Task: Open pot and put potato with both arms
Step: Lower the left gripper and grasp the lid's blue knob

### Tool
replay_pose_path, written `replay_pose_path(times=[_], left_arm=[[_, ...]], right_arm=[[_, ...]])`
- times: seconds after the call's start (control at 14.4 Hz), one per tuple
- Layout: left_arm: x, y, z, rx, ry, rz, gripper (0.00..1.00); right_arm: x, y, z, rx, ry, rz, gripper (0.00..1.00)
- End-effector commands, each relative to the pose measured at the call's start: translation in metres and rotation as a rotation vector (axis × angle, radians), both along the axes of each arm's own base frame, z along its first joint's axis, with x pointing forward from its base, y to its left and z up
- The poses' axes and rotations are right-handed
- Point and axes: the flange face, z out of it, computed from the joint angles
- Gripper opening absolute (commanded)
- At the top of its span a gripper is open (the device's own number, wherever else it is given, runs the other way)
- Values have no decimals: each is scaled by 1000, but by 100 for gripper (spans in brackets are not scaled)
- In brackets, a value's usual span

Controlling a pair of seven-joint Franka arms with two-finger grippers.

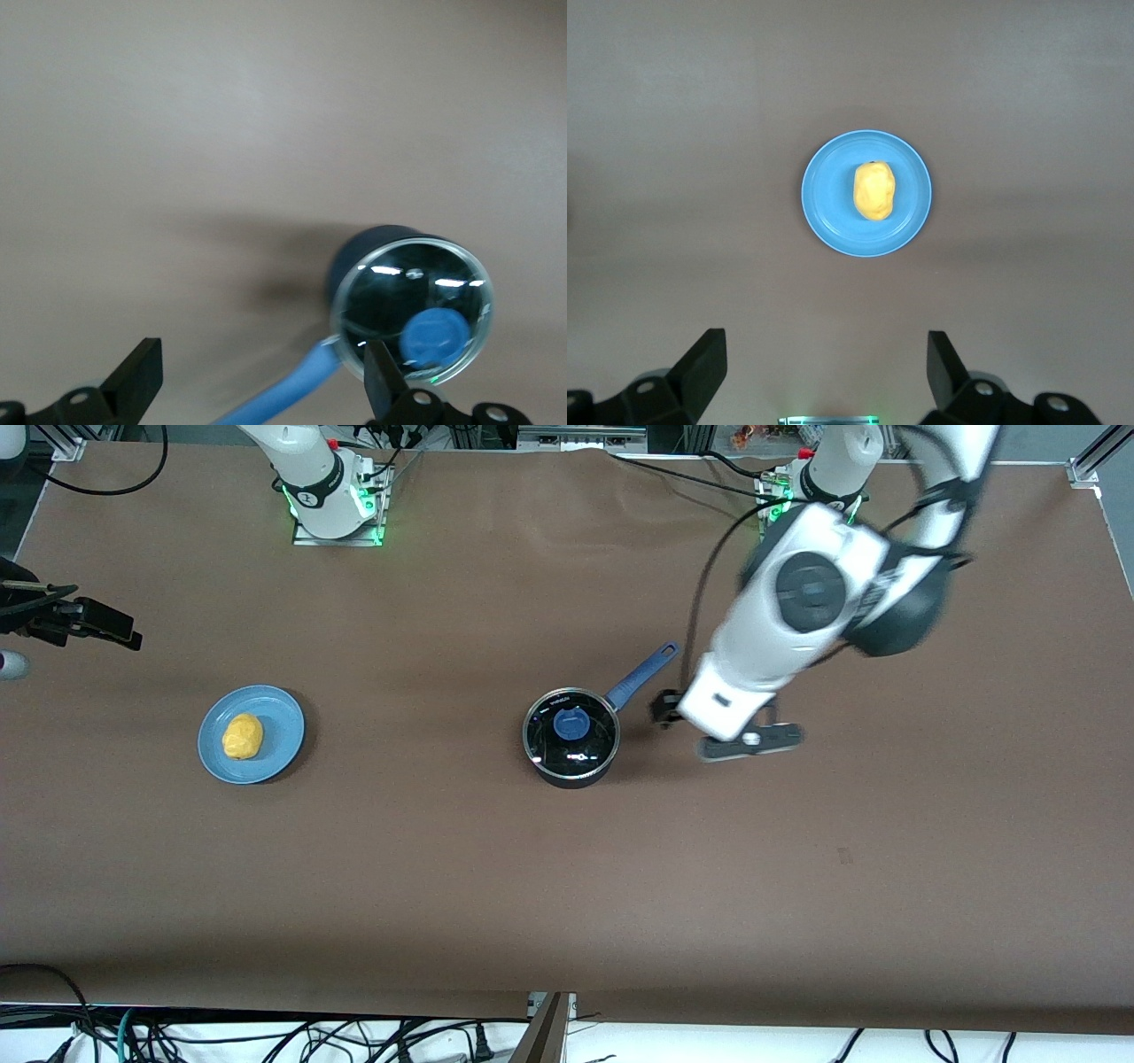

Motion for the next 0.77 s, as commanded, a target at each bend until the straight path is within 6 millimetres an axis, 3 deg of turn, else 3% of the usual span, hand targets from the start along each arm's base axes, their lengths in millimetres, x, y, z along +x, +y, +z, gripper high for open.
replay_pose_path(times=[0.0,0.21,0.7], left_arm=[[6,-56,-34,4,-34,58,100],[-8,-110,-69,21,-62,60,100],[-32,-140,-116,78,-72,7,100]], right_arm=[[-7,1,5,14,5,-18,100],[-9,5,6,14,19,-10,100],[-8,12,7,12,13,4,100]])
